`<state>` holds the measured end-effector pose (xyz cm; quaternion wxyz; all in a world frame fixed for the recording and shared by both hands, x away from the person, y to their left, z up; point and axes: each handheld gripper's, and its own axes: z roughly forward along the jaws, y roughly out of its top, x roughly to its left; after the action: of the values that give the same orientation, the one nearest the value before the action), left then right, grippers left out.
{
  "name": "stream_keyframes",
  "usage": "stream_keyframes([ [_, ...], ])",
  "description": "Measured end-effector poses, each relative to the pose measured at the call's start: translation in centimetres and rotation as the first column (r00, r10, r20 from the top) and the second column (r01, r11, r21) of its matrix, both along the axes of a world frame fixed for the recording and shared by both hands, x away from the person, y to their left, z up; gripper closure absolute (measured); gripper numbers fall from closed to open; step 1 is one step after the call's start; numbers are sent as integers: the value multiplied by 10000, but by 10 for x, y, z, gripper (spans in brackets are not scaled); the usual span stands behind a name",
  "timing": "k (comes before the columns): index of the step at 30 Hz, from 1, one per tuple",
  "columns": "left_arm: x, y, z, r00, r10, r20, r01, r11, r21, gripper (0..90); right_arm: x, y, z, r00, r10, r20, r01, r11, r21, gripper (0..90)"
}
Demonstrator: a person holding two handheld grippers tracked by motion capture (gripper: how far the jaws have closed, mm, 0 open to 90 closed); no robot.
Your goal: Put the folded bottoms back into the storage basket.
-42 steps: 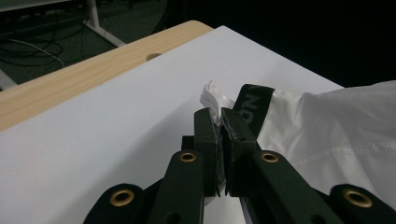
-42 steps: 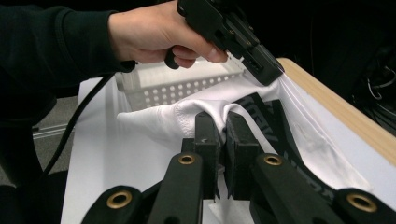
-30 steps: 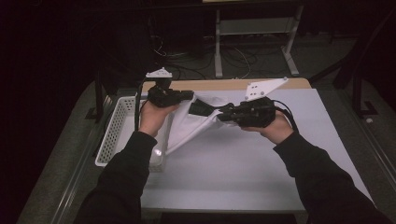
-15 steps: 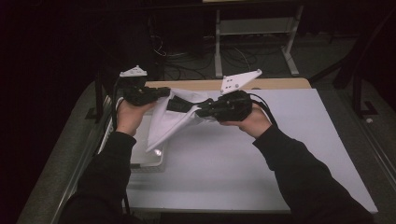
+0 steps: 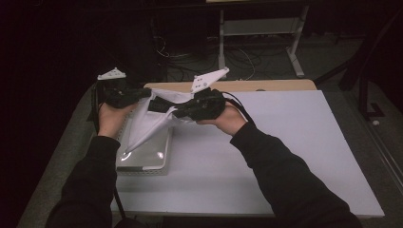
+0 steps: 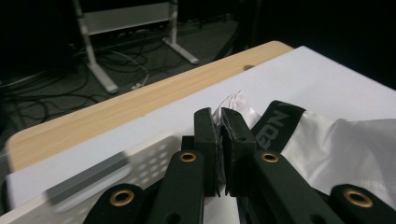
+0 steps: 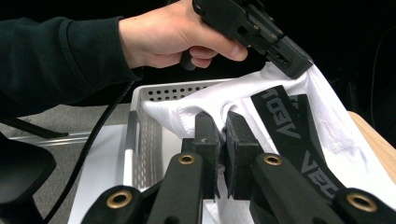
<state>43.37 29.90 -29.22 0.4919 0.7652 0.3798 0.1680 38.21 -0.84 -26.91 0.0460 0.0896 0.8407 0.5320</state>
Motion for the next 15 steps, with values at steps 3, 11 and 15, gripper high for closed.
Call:
stream_keyframes([
  [3,3,10,-2,9995,308,-1,-308,9995,-79,856,5,15,-2,10000,50,10,-50,9999,-131,840],
  [11,9,35,-8,9932,1163,87,-1164,9930,174,856,18,48,-14,9998,114,-151,-119,9993,-357,839],
  [15,9,48,-11,9890,1478,58,-1479,9887,258,856,20,63,-22,9994,200,-285,-211,9991,-380,840],
])
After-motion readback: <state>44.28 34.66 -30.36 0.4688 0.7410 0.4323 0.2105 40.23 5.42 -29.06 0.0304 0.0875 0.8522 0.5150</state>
